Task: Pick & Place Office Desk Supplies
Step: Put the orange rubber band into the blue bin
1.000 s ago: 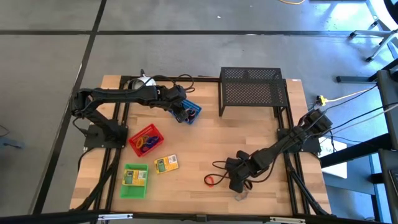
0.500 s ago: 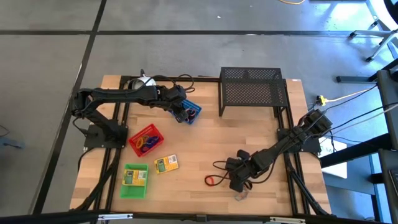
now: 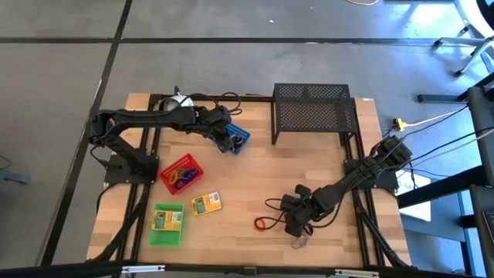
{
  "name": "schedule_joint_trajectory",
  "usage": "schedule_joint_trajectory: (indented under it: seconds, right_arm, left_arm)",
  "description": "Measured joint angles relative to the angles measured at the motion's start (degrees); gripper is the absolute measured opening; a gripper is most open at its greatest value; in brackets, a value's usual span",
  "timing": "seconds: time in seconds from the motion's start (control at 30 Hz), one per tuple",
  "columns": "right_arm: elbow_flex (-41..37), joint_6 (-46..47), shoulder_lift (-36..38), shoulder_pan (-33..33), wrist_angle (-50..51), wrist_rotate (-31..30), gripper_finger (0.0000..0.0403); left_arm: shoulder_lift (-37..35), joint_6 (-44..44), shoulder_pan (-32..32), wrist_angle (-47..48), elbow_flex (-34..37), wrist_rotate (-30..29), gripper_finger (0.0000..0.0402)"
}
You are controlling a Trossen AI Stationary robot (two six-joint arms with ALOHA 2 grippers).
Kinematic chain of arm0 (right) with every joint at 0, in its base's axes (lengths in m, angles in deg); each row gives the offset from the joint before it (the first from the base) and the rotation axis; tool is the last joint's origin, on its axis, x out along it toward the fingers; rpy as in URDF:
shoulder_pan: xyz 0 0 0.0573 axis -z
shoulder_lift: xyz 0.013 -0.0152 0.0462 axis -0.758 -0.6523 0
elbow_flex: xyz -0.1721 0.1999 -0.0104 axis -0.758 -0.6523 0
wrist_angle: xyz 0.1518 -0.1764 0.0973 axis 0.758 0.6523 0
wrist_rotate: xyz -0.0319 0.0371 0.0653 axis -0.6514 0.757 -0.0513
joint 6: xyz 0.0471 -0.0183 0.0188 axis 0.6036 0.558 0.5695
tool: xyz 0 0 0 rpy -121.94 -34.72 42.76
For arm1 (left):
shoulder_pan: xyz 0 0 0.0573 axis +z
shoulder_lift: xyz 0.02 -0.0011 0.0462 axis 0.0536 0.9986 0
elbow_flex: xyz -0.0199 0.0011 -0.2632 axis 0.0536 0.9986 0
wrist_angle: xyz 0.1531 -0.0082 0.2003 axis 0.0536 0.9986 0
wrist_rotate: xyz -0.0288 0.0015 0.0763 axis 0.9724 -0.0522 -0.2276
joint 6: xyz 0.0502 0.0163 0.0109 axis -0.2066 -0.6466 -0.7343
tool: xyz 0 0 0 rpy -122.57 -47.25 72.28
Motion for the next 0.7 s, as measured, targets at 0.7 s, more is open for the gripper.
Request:
schedule_joint_trajectory:
  seconds: [0.7]
  right_arm:
    - [-0.37,-4.79,14.61,6.25,-0.70,-17.38,0.0003]
  left_arm:
    - [-1.40,-2.38,-1.61,0.49,0.04,14.24,0.0153]
